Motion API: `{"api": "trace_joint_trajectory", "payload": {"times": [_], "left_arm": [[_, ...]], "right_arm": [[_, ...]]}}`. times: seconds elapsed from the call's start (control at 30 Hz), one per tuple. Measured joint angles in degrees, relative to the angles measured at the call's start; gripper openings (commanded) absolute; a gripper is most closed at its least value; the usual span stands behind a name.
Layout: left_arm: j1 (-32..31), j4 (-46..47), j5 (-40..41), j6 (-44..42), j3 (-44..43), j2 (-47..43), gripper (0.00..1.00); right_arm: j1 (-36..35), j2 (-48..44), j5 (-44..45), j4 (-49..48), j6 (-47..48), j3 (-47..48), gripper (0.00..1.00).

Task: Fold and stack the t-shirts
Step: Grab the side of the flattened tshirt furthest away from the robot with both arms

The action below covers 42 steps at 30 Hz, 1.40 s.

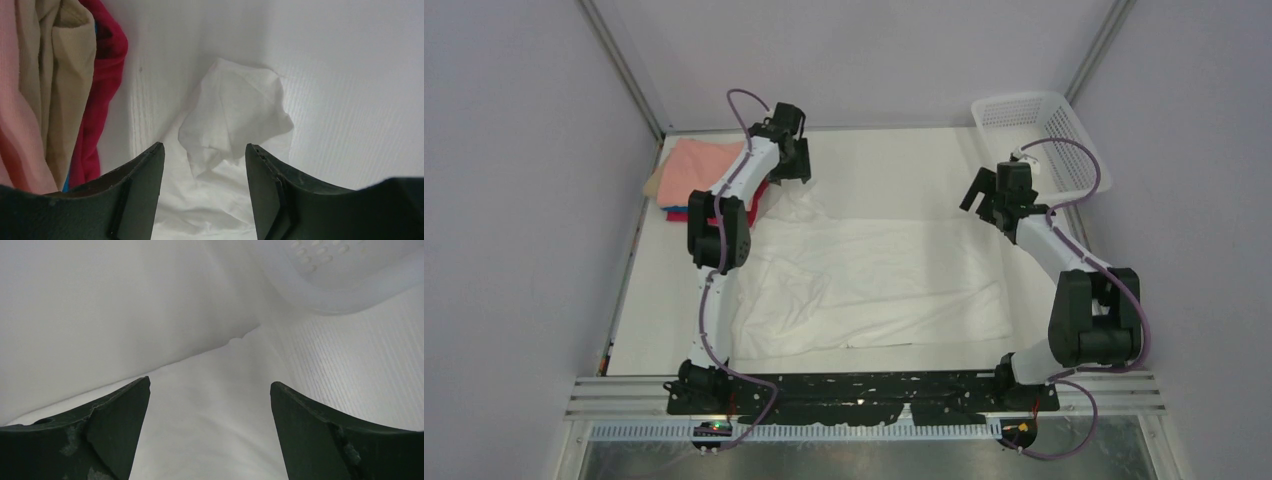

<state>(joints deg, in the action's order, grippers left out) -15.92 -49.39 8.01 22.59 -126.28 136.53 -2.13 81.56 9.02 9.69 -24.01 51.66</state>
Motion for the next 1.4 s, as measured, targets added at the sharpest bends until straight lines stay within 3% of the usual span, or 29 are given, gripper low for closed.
{"api": "trace_joint_trajectory", "payload": {"times": [0.33, 0.57, 0.73, 1.0, 1.2, 1.4], "left_arm": [[1.49, -1.09, -0.76, 2.93, 1.62, 0.07, 0.54], [1.81, -1.38, -3.17, 7.06, -0.59, 3.41, 0.32], [1.81, -1.20, -4.66, 7.30, 0.09, 3.87, 0.01], [1.81, -0.90, -4.85, 6.88, 0.26, 3.76, 0.00], [1.81, 2.40, -5.81, 6.78, 7.98, -0.72, 0.00], [1.81, 5.64, -6.58, 6.75, 16.61, -8.74, 0.00]], "right_arm": [[-1.07, 19.76, 2.05, 6.56, -0.39, 16.59, 0.95], [-1.99, 26.62, 6.38, 12.13, -2.10, 21.09, 0.95], [-1.86, 27.06, 11.08, 14.75, -3.98, 23.10, 0.95], [-1.77, 30.88, 15.34, 20.00, -7.65, 27.63, 0.95], [-2.43, 32.96, 16.09, 22.86, -9.01, 29.27, 1.00], [-2.36, 32.96, 16.17, 23.65, -9.25, 29.24, 0.83]]}}
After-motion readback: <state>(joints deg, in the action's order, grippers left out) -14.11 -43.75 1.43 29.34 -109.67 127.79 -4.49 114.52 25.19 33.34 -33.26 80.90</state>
